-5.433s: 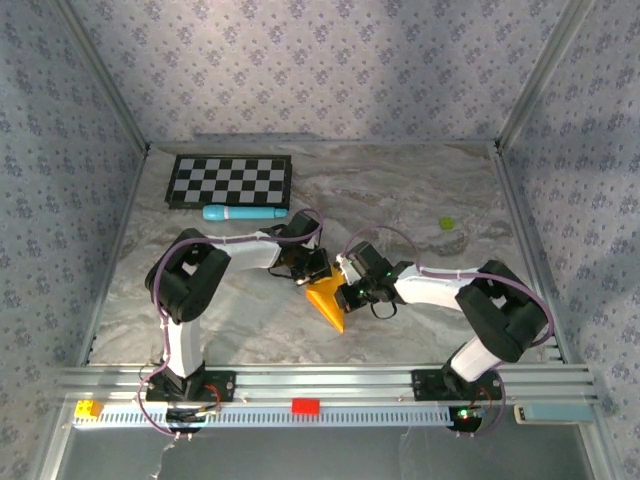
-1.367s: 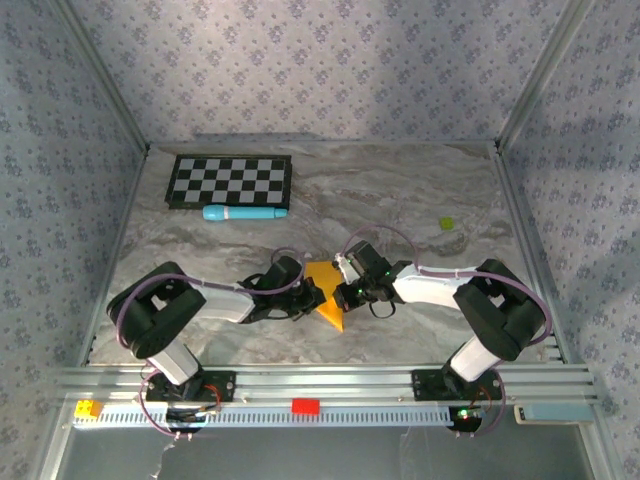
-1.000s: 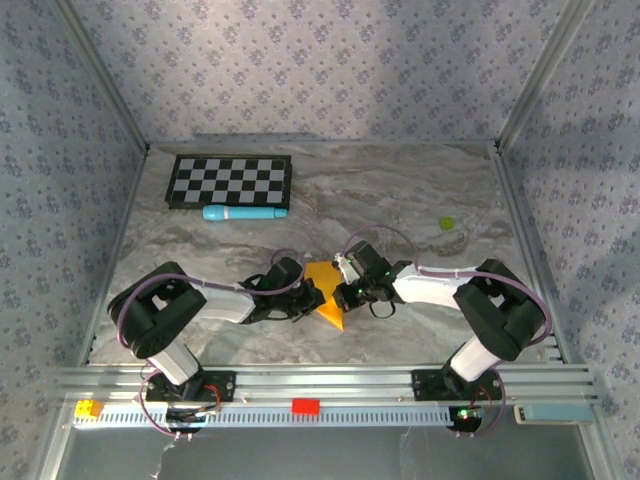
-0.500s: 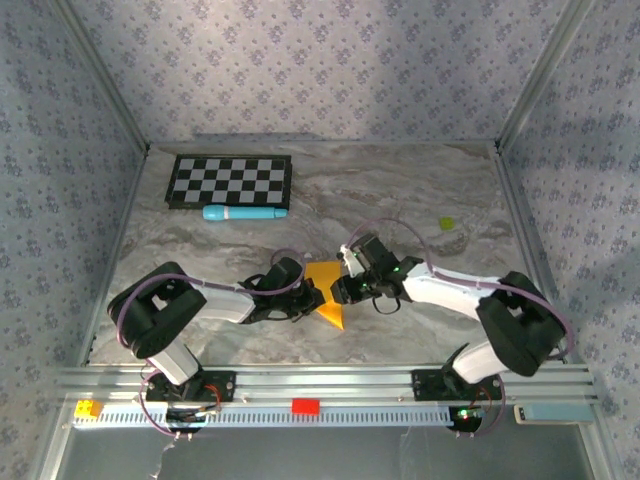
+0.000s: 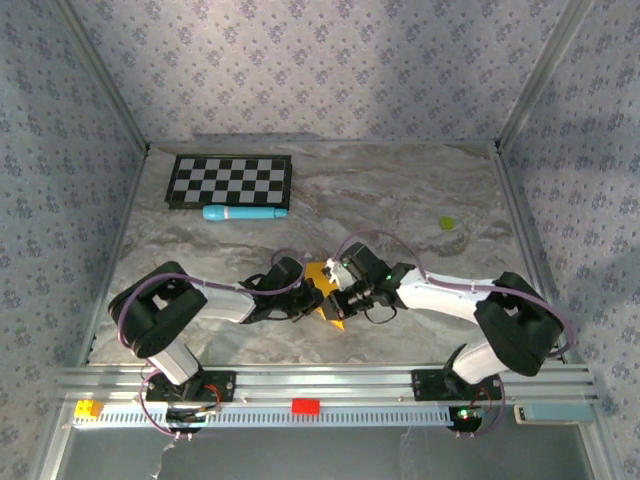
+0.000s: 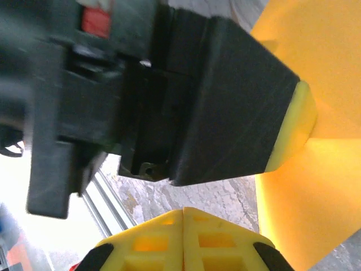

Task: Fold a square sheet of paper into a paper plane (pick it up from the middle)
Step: Third fold the triangle at the center of the table.

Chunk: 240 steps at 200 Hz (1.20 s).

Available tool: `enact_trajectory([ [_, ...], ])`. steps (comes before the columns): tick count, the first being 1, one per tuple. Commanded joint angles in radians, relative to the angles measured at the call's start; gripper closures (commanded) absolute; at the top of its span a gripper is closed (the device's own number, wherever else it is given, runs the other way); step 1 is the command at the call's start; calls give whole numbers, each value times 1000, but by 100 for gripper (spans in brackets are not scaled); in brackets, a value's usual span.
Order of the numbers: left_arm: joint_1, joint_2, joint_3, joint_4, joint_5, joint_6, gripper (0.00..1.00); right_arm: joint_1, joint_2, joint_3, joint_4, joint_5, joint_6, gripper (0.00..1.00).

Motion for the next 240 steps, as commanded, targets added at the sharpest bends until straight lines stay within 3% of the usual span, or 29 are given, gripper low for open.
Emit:
enact_trajectory([
  [1, -12, 30, 7, -58, -22, 7, 100, 5, 34, 2, -11, 9, 24, 94],
  [112, -16, 24, 3, -57, -25, 7, 100, 9, 104, -19, -34, 69, 37, 94],
  [162, -16, 24, -4, -58, -33, 4, 100, 7, 50, -112, 35, 35, 99, 93],
  [240, -16, 30, 0, -63, -35, 1, 100, 8, -72, -210, -22, 54, 123, 91],
])
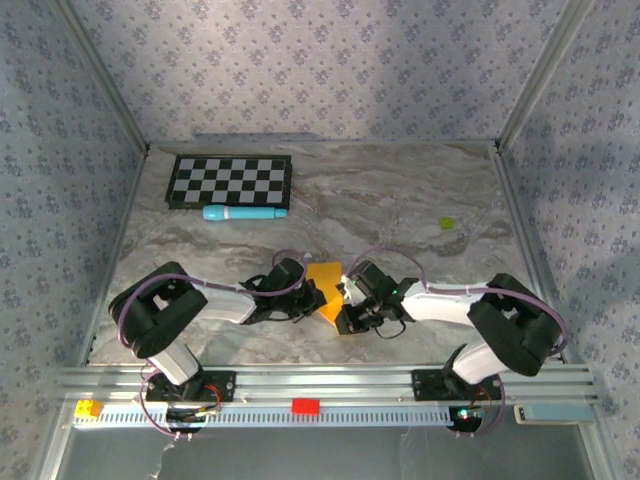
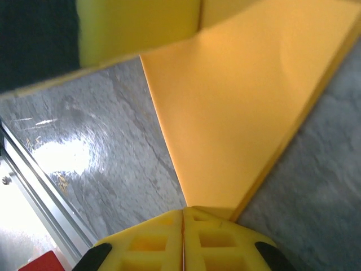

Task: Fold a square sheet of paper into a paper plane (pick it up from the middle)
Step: Third fold the triangle at the center of the table.

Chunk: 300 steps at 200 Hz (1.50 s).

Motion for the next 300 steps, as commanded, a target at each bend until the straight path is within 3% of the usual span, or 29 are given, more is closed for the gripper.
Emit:
enact_trajectory([
  [1, -5, 30, -1, -62, -31, 1, 100, 5, -50, -29, -85, 8, 17, 91],
  [64, -6, 32, 3, -60, -26, 1, 100, 2, -168, 43, -152, 2, -9, 90],
  [137, -7, 47, 17, -57, -20, 1, 100, -3, 93, 191, -49, -5, 44, 90],
  [177, -7, 48, 19, -57, -16, 4, 100, -23, 137, 137, -37, 52, 83, 91],
  [249, 12, 36, 76, -5, 16, 27, 98, -67, 135, 0, 40, 7, 144, 95],
  [271, 13, -7, 113, -55, 5, 67, 93, -80, 125, -3, 39, 9, 145, 95],
  [300, 6, -43, 105, -106, -28, 79, 94, -88, 117, -1, 43, 20, 164, 96],
])
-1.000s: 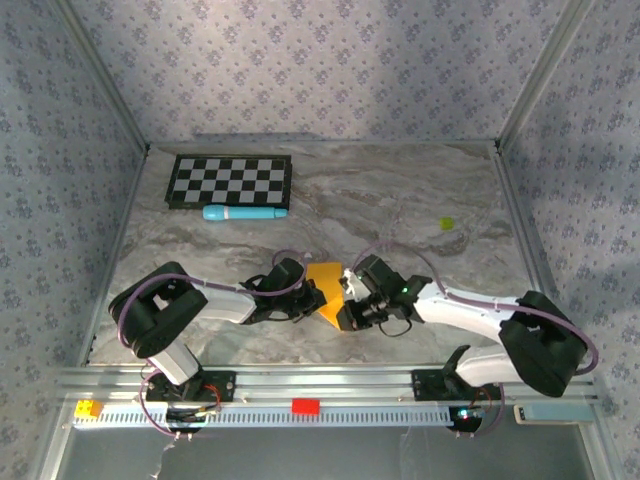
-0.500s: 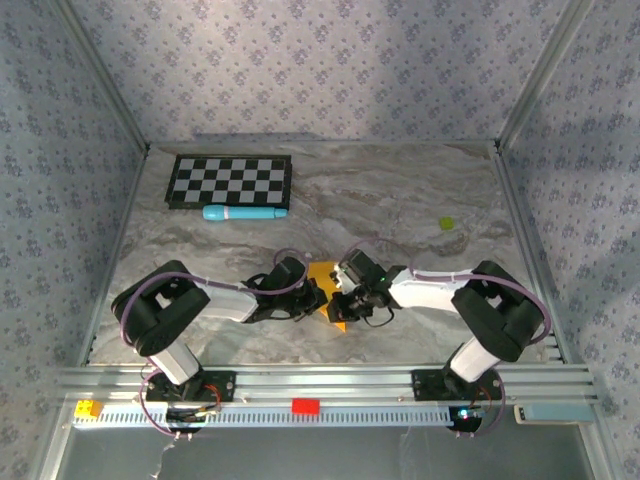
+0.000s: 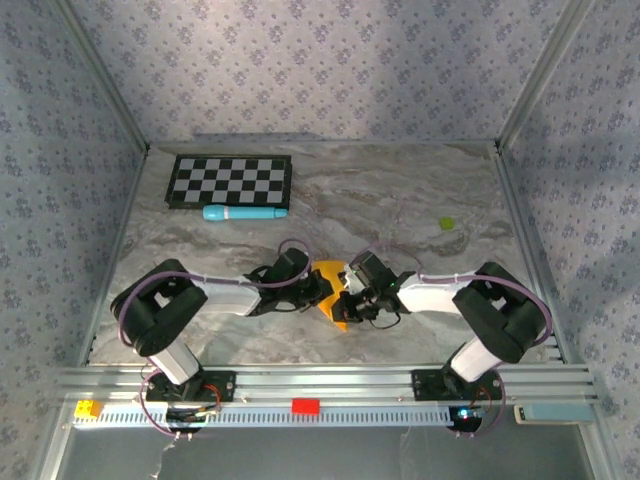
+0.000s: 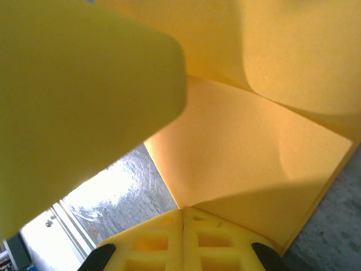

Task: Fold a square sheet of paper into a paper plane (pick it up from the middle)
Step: Third fold the triangle at the center of the table.

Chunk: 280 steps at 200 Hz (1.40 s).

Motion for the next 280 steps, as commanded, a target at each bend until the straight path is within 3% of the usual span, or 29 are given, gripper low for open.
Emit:
enact_trajectory([
  [1, -3, -40, 7, -63, -28, 30, 94, -15, 6, -42, -83, 74, 34, 96],
  [92, -35, 24, -43, -36, -62, 21, 100, -26, -14, -69, -65, 92, 60, 98],
  [153, 77, 11, -46, -151, -116, 109, 100, -27, -33, -81, -89, 96, 25, 100],
  [216, 158, 4, -36, -168, -108, 164, 100, -32, -36, -80, -107, 80, 6, 100],
  [280, 161, -176, -4, -236, -116, 164, 95, -44, -48, -75, -102, 64, 4, 100],
])
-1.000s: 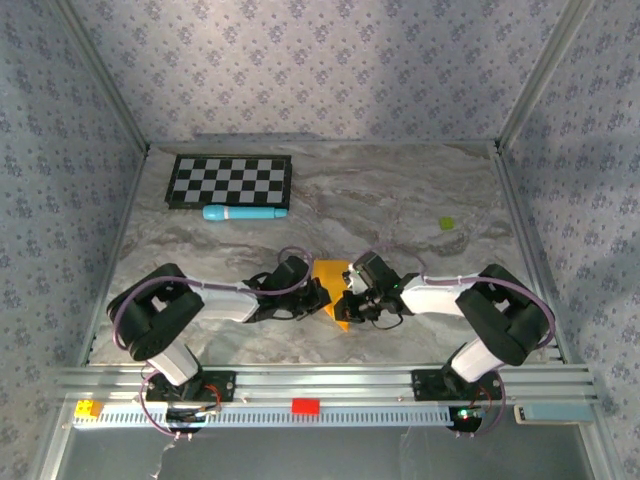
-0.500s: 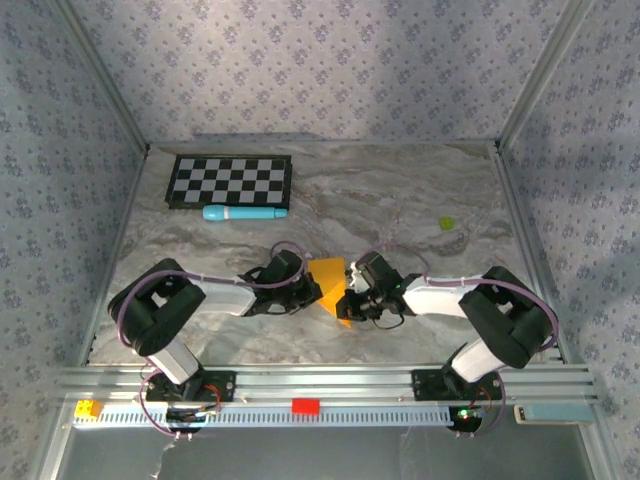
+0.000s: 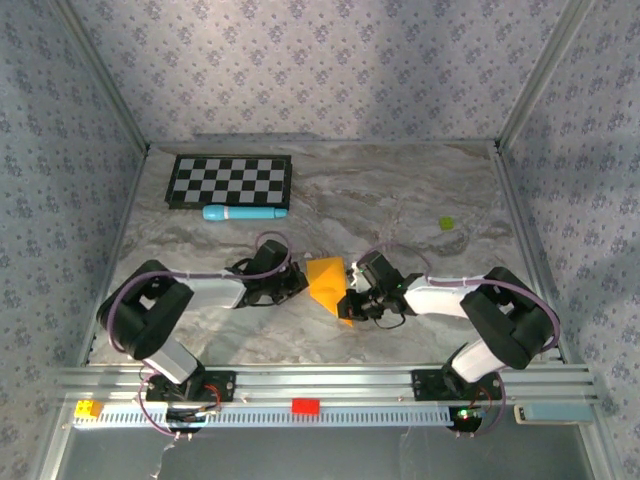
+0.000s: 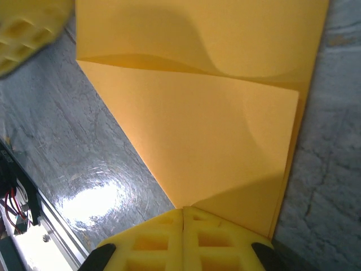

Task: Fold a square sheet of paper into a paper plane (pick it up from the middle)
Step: Third fold the triangle at the center of the table.

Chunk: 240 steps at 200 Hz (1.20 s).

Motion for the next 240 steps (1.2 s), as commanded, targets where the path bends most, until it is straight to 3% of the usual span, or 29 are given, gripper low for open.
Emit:
enact_trajectory([
  [1, -7, -108, 36, -79, -58, 23, 95, -9, 1, -31, -117, 27, -19, 100],
  [34, -42, -159, 38, -81, -65, 33, 92, -15, 1, -28, -113, 24, -12, 100],
  [93, -140, -5, 75, 5, -21, 2, 95, -21, -4, -25, -114, 25, -5, 100],
  [188, -130, 85, -7, -10, -70, -18, 100, -20, -60, 86, -115, -50, -40, 94],
  [240, -129, 86, 26, -72, -75, 14, 100, -11, 104, 209, -134, -75, -86, 92],
])
